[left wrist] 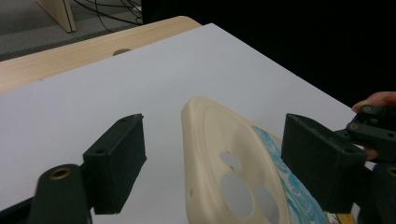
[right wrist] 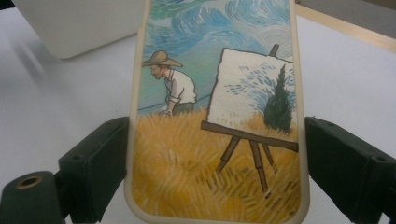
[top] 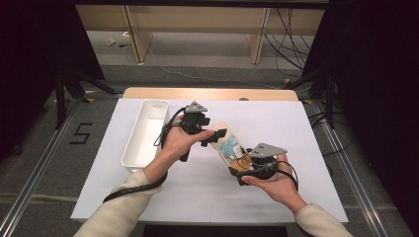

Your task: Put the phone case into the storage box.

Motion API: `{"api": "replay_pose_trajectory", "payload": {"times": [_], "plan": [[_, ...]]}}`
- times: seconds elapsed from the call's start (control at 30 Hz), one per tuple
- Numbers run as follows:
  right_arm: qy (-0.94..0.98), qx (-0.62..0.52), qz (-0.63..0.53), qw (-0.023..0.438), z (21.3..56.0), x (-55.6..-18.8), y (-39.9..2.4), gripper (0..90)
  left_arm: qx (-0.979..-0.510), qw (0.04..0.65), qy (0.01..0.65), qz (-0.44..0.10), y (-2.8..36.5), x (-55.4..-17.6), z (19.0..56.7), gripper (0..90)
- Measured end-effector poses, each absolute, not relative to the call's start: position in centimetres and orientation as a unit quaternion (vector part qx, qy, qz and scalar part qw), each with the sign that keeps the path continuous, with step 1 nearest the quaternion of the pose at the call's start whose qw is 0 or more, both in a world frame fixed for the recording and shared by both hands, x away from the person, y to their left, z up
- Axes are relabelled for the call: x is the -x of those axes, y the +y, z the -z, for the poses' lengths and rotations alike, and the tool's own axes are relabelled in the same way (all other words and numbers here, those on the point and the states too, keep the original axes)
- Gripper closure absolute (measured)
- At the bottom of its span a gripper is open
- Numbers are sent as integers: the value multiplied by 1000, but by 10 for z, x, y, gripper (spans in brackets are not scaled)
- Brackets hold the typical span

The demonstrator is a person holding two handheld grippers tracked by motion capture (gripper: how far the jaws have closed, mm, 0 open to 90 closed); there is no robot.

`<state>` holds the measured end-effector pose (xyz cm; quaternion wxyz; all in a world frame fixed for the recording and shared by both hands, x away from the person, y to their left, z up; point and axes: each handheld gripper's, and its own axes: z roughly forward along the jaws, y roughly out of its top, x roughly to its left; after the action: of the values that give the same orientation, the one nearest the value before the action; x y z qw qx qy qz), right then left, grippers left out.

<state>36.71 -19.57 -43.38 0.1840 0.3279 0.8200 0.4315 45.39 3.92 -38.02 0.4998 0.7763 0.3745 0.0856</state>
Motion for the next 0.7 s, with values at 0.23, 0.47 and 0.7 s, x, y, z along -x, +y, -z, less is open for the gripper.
{"api": "replay_pose_trajectory", "payload": {"times": [0.23, 0.47, 0.7], "plan": [[822, -322, -432, 184, 434, -366, -194, 117, -772, 498, 387, -77, 38, -458, 382, 310], [819, -315, -439, 192, 432, -366, -193, 117, -764, 501, 403, -52, 36, -460, 386, 371], [821, -307, -436, 203, 432, -365, -192, 117, -756, 505, 416, -27, 36, -461, 388, 451]]}}
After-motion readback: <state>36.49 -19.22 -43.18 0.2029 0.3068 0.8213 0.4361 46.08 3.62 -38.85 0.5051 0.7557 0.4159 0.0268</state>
